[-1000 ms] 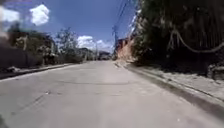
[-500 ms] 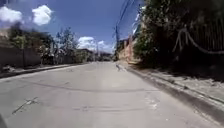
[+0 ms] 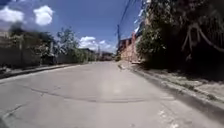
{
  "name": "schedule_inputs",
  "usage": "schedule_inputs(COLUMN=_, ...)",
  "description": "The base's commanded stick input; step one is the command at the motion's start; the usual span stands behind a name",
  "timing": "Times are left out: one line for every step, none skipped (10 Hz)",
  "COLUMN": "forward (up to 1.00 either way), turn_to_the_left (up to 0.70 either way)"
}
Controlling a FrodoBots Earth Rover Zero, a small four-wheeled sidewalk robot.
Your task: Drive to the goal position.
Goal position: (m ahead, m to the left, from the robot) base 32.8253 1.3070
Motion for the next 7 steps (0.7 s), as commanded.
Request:
schedule_inputs(forward=0.85, turn_to_the_left=0.00)
schedule_inputs(forward=0.85, turn_to_the_left=0.00)
schedule_inputs(forward=0.85, turn_to_the_left=0.00)
schedule_inputs(forward=0.85, turn_to_the_left=0.00)
schedule_inputs(forward=0.85, turn_to_the_left=0.00)
schedule_inputs(forward=0.85, turn_to_the_left=0.00)
schedule_inputs(forward=0.85, turn_to_the_left=0.00)
